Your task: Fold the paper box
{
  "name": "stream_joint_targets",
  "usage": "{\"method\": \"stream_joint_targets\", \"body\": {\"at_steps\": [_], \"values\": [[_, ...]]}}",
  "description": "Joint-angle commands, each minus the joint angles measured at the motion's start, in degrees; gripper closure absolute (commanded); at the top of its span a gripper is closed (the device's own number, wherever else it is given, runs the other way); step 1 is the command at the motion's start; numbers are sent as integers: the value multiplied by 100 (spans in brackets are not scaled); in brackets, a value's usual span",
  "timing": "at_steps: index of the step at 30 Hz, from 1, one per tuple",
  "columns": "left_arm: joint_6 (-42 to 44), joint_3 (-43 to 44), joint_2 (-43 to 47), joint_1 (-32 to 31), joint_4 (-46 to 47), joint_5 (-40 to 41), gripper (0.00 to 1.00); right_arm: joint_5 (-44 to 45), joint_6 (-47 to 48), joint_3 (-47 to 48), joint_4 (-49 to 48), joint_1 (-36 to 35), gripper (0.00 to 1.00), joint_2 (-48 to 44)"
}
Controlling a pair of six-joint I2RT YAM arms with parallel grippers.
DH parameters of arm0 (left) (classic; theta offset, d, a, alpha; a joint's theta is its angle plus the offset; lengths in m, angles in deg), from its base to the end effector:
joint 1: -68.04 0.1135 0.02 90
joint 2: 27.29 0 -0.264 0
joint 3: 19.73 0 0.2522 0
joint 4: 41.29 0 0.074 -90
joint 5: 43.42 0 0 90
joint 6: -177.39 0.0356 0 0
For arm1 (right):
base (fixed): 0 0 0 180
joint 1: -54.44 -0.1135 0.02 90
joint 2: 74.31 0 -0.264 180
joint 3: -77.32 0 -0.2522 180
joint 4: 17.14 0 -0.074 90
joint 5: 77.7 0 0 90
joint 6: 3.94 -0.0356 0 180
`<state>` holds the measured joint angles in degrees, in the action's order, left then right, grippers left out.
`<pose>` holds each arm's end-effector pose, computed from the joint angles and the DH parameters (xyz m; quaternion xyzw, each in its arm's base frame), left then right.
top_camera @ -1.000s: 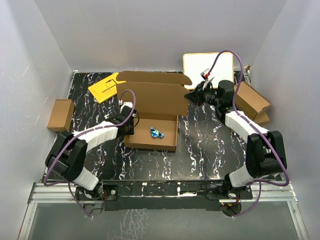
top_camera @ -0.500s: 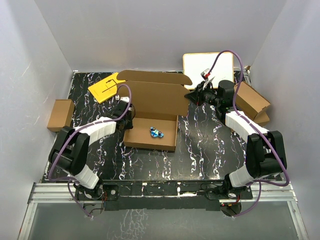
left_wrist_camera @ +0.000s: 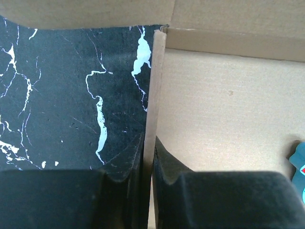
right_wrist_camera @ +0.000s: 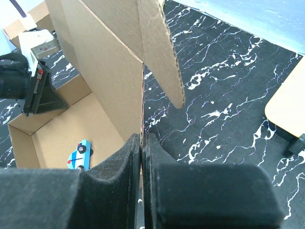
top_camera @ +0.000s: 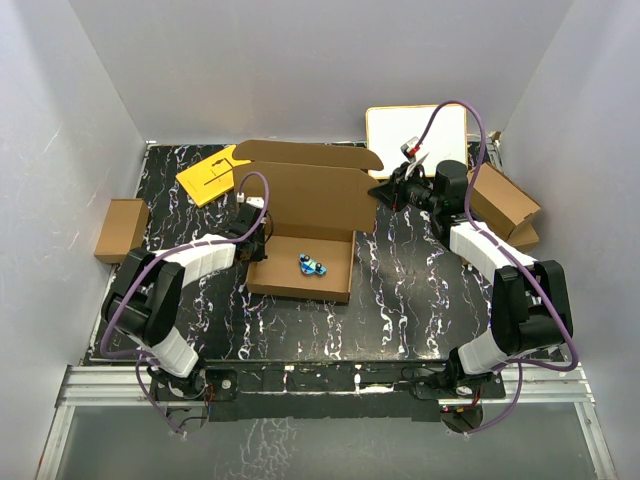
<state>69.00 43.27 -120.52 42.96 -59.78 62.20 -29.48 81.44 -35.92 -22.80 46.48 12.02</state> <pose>0.2977 -0.1287 0.1687 0.0063 0.9283 -0.0112 0.3715 0.3318 0.0703 0.2683 -0.2411 0.7290 0.3422 0.5415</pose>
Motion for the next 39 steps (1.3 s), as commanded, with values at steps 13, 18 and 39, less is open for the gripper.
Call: {"method": "stream_joint_targets", "body": {"at_steps": [13, 18, 39], "values": [[-492, -139, 1272, 34, -379, -462, 42, -51, 124, -23, -41, 8, 92, 48], [-477, -563, 2316, 209, -171, -1157, 27, -101, 224, 8, 34, 18, 92, 33], [771, 76, 1569, 3156, 1828, -5626, 13, -779, 734, 426, 526, 37, 92, 140]]}}
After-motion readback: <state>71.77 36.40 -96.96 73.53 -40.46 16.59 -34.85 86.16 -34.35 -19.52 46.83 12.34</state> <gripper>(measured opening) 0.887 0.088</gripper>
